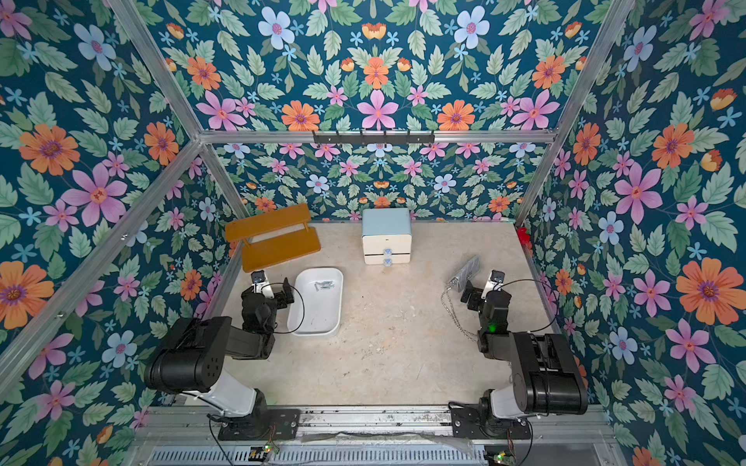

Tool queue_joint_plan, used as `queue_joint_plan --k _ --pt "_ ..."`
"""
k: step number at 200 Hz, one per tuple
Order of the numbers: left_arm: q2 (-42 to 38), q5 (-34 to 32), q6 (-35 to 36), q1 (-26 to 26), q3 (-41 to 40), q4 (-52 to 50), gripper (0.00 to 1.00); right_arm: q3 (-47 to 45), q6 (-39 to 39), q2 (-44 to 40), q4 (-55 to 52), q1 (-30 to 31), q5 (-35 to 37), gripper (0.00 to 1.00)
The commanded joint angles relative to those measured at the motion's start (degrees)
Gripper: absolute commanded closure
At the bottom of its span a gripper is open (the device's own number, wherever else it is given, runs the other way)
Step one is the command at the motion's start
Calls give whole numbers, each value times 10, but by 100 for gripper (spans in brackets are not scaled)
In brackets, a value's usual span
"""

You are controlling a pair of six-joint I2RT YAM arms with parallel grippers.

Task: Take out the screws from the storage box
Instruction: Move the storage box to the center of the board.

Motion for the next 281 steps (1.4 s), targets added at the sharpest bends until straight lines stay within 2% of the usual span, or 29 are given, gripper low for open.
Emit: queue_joint_plan --k 1,121,136,145,163,176,184,199,214,230,246,264,281 --pt "1 4 3 0 1 2 1 2 -4 0 5 1 -2 0" --pt "0 4 3 1 2 2 1 4 -2 0 4 0 -2 0" --pt "0 5 2 1 2 1 1 1 -2 0 8 1 9 0" --pt "0 5 2 1 2 2 1 1 5 -11 2 5 42 0" --pt "-1 3 5 -1 -3 10 1 13 -14 -86 -84 38 99 1" --pt "-13 -5 6 -1 -18 31 1 33 -44 -132 -145 96 175 0" --pt "-35 -27 1 -3 -24 27 1 58 -31 -159 -197 123 210 0" --pt "-101 -98 -35 -4 -9 -78 1 124 57 -202 -350 128 156 0" --pt "-149 -144 -59 -4 27 -205 1 207 118 -206 -474 135 105 0" --pt "-165 -160 -61 -4 52 -272 1 288 148 -184 -564 172 87 0" --pt "-167 -192 -80 -4 87 -337 1 377 156 -132 -638 240 83 0" --pt "-170 -197 -115 -4 109 -388 1 490 176 -29 -736 335 108 1" --pt "-175 -183 -122 -4 110 -397 1 594 205 78 -809 400 90 6"
